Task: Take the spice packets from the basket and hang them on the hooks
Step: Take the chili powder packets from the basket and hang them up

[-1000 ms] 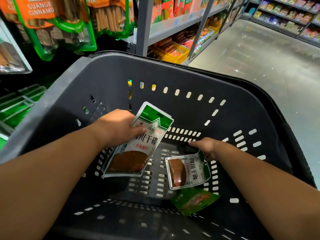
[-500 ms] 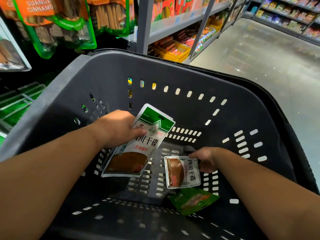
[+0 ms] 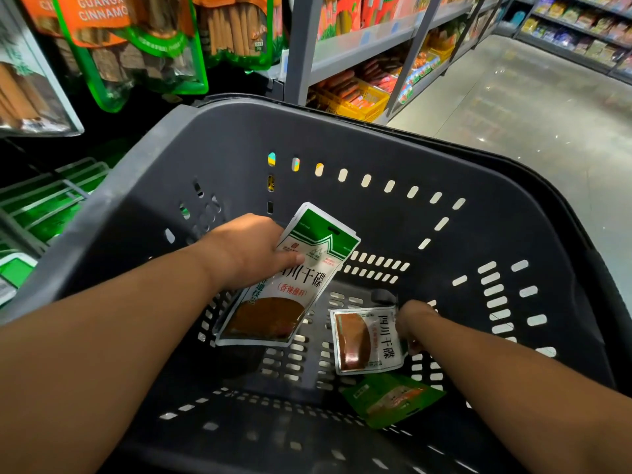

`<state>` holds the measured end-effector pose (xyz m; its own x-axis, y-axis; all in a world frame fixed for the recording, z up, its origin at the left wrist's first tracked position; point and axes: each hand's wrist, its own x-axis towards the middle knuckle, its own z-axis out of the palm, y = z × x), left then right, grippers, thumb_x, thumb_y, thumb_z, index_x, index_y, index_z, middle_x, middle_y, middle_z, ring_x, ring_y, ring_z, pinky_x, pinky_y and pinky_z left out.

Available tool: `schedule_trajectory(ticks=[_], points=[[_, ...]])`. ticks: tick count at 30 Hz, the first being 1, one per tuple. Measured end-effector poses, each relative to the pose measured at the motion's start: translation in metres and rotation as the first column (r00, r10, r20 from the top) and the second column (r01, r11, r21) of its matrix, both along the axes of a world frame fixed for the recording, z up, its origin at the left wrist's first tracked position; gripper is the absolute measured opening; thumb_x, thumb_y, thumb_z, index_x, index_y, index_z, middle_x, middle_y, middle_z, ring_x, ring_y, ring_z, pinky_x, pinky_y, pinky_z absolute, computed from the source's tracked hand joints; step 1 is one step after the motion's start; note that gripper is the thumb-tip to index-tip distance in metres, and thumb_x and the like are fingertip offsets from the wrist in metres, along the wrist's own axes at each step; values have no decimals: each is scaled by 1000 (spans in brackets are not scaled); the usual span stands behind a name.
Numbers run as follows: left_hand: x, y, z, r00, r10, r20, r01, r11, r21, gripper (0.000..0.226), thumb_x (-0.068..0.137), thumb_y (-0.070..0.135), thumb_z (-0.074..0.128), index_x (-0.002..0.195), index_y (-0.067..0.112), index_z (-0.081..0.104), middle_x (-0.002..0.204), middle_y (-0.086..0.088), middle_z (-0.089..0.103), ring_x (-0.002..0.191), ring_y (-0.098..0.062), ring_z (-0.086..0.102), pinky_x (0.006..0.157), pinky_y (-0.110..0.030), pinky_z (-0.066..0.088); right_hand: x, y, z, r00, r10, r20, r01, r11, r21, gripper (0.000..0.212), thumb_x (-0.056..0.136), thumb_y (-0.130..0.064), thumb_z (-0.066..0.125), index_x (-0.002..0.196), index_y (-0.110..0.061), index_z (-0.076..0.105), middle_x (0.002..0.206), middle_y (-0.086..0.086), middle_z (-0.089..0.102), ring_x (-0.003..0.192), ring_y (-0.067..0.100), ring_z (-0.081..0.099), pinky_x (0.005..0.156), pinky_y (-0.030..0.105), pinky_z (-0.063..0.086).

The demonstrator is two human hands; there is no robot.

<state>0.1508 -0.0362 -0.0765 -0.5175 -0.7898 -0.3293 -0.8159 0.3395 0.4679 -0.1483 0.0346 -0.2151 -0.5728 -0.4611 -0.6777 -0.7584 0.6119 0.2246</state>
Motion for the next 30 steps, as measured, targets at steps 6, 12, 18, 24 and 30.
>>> schedule_trajectory(ticks=[6, 12, 18, 24, 30], points=[[0, -8, -2, 990, 79, 113, -65, 991, -120, 43, 98, 60, 53, 88, 21, 68, 81, 5, 67, 74, -12, 62, 67, -31, 48, 17, -22, 33, 933, 356, 50, -354, 935, -33, 31, 96, -18, 61, 127, -19, 66, 104, 3, 69, 84, 18, 68, 67, 27, 55], [0, -17, -4, 969, 168, 180, -135, 974, -180, 43, 100, 60, 48, 90, 21, 64, 79, 2, 56, 85, -24, 57, 78, -34, 47, 59, -44, 106, 803, 592, 62, -574, 798, -185, 28, 98, -17, 63, 124, -17, 72, 122, 5, 71, 106, 24, 67, 88, 30, 53], [8, -19, 2, 969, 225, 97, -204, 961, -188, 42, 100, 59, 48, 105, 23, 71, 87, 2, 66, 86, -22, 62, 79, -35, 53, 59, -35, 168, 704, 707, 69, -616, 655, -437, 11, 97, -20, 65, 105, -23, 72, 99, -4, 69, 94, 20, 63, 80, 29, 46], [8, -10, 9, 993, 99, -57, -105, 988, -114, 42, 101, 58, 46, 108, 27, 74, 104, 3, 76, 95, -19, 66, 86, -36, 52, 49, -33, 186, 736, 676, 42, -429, 513, -743, 8, 102, -22, 59, 97, -25, 65, 90, -9, 67, 87, 14, 62, 74, 31, 46], [4, -1, 16, 957, 87, -276, -92, 996, -7, 38, 97, 57, 51, 106, 31, 78, 98, 16, 77, 88, -1, 71, 83, -28, 57, 53, -35, 182, 784, 602, 155, -185, 464, -866, 9, 101, -21, 61, 99, -23, 70, 96, -7, 72, 88, 13, 67, 82, 39, 57]])
